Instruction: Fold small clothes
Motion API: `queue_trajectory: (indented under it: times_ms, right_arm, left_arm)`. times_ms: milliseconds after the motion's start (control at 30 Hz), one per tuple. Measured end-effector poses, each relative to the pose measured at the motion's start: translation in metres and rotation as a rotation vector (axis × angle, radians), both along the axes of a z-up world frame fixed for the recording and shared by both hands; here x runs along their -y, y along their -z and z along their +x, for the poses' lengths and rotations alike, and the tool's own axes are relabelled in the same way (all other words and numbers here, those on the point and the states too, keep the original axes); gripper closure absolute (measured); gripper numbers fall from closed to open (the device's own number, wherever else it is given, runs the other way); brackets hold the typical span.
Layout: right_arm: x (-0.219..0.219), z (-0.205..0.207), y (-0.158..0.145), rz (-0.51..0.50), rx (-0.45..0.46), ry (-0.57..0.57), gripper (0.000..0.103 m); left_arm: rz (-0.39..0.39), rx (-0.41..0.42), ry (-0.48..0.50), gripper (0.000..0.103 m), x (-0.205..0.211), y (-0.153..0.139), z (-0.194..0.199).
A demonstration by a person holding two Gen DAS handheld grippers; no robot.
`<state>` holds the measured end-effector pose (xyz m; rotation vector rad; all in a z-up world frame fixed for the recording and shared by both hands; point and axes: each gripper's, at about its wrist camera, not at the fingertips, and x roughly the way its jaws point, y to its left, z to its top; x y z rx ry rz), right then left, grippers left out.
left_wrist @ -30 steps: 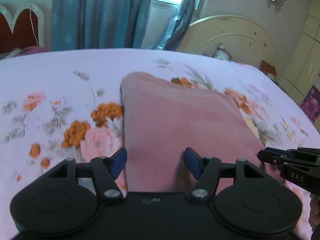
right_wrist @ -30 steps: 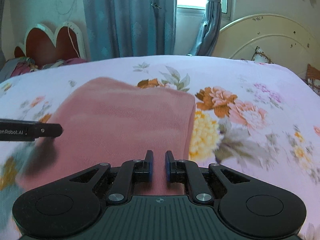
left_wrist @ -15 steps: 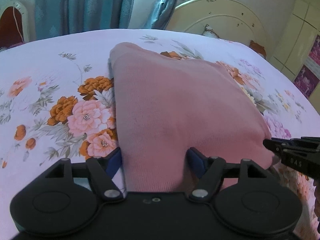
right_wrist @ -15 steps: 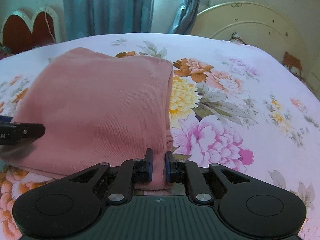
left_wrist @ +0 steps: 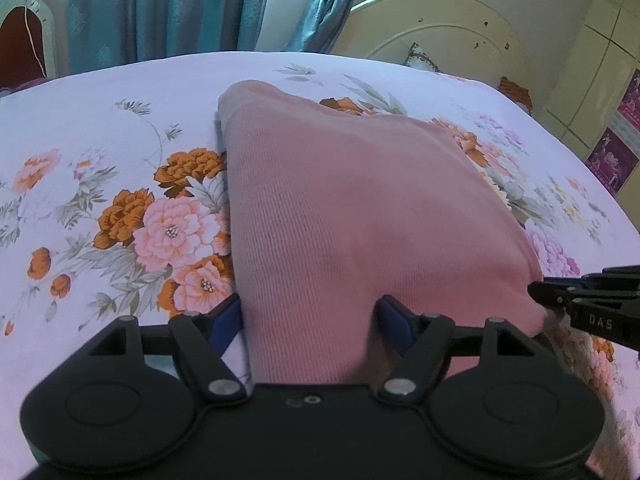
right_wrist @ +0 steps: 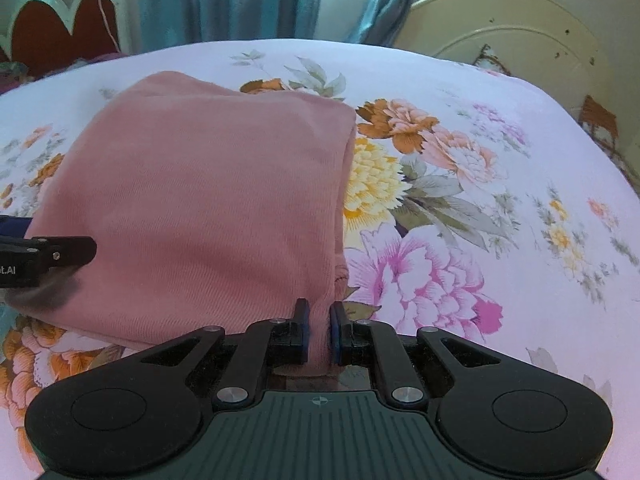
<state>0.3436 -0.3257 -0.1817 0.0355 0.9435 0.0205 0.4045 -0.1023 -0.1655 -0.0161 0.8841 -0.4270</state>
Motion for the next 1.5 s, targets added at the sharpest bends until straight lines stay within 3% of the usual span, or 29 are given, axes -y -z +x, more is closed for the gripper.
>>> queue_trajectory:
  times_ms: [267,300,333,367,400,500,633,800,867,900,933,1067,1133,1233,1333,1500]
  right_arm:
    - [0.024,-0.005,-0.014,0.132,0.035,-0.004,0.092]
    - [0.027,-0.005,-0.018,0.145,0.044,0.0,0.079]
    - [0.03,-0.004,-0.021,0.149,0.055,0.009,0.038]
    - [0.032,-0.004,-0.025,0.147,0.083,0.017,0.02]
    - [0.034,-0.004,-0.029,0.148,0.113,0.011,0.012]
    - [0.039,0.008,-0.033,0.165,0.129,-0.007,0.012]
    - [0.052,0.033,-0.027,0.262,0.119,0.02,0.012]
    - [0.07,0.068,-0.007,0.432,0.082,0.084,0.012]
    - [0.071,0.079,0.001,0.474,0.078,0.085,0.013]
    - [0.071,0.083,0.005,0.485,0.078,0.074,0.015]
    - [0.069,0.088,0.009,0.492,0.071,0.062,0.026]
    - [0.061,0.096,0.016,0.479,0.082,0.033,0.042]
    - [0.061,0.1,0.018,0.502,0.068,0.034,0.061]
    - [0.063,0.104,0.023,0.57,0.034,0.039,0.08]
    - [0.06,0.102,0.018,0.576,0.044,0.053,0.082]
    - [0.052,0.098,-0.005,0.631,0.089,0.051,0.082]
  left_arm:
    - [0.022,-0.023,-0.019,0.025,0.005,-0.011,0.002]
    - [0.025,-0.023,-0.023,0.025,0.005,-0.013,0.002]
    - [0.024,-0.022,-0.03,0.025,0.005,-0.016,0.003]
    - [0.016,-0.016,-0.037,0.024,0.005,-0.021,0.004]
    - [0.006,-0.006,-0.041,0.023,0.004,-0.025,0.004]
    - [-0.005,0.028,-0.053,0.019,0.004,-0.036,0.009]
    - [-0.045,0.009,-0.089,0.018,0.003,-0.039,0.03]
    - [-0.051,-0.028,-0.092,0.016,0.01,-0.025,0.058]
    - [-0.074,-0.038,-0.088,0.011,0.01,-0.017,0.065]
    - [-0.085,-0.045,-0.087,0.01,0.009,-0.014,0.068]
    - [-0.101,-0.054,-0.086,0.009,0.008,-0.01,0.071]
    - [-0.183,-0.102,-0.084,0.012,0.004,0.005,0.079]
    - [-0.191,-0.088,-0.072,0.02,0.006,0.006,0.08]
    - [-0.216,-0.081,-0.093,0.037,0.005,0.004,0.078]
    - [-0.227,-0.043,-0.091,0.063,0.004,-0.008,0.073]
    - [-0.28,-0.028,-0.098,0.071,-0.008,-0.029,0.071]
